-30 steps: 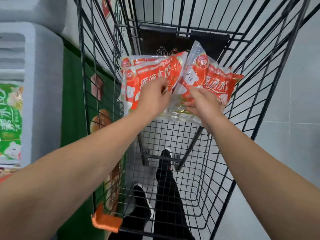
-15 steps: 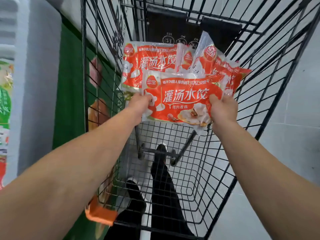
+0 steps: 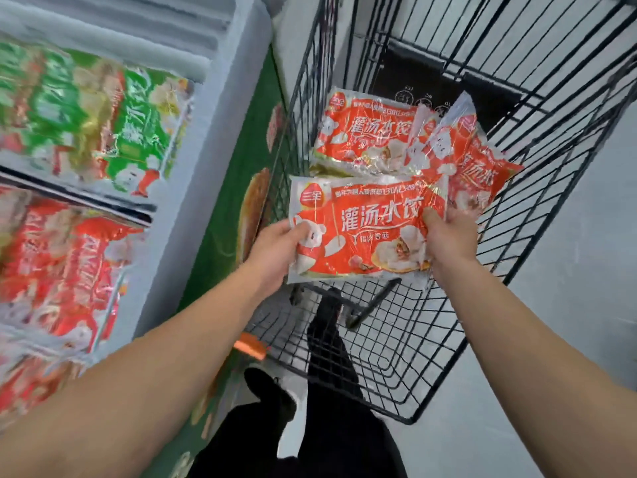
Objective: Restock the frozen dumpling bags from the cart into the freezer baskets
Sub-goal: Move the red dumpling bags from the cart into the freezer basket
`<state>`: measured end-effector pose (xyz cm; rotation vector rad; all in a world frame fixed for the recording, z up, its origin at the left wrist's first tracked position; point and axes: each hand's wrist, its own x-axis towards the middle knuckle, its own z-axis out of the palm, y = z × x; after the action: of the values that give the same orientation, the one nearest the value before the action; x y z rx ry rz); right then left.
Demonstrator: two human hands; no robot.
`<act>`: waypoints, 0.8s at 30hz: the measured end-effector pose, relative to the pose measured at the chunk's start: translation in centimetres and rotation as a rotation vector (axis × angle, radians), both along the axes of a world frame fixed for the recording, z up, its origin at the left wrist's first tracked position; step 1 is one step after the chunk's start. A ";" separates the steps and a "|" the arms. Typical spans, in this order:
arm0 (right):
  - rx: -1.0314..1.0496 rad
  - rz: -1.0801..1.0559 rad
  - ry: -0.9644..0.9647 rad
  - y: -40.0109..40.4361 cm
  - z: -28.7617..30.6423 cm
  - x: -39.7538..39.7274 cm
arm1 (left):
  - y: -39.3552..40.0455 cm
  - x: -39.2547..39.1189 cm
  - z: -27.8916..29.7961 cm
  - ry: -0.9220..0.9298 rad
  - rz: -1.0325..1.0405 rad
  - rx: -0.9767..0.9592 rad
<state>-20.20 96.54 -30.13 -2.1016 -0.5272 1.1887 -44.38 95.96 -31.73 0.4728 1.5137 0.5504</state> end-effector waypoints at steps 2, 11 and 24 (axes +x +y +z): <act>0.022 0.063 0.015 -1.0 2.2 -2.7 | -2.2 -3.0 2.5 0.014 0.035 0.036; 0.120 0.480 0.258 -7.6 12.2 -20.0 | -16.8 -19.0 12.4 0.039 0.389 0.212; 0.133 1.220 0.540 -18.4 18.3 -45.5 | -39.5 -36.9 20.2 0.084 1.022 0.401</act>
<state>-65.74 78.10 -11.83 -1.1273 -1.6469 2.1578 -81.26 56.46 -11.48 -0.0266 1.6663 1.6612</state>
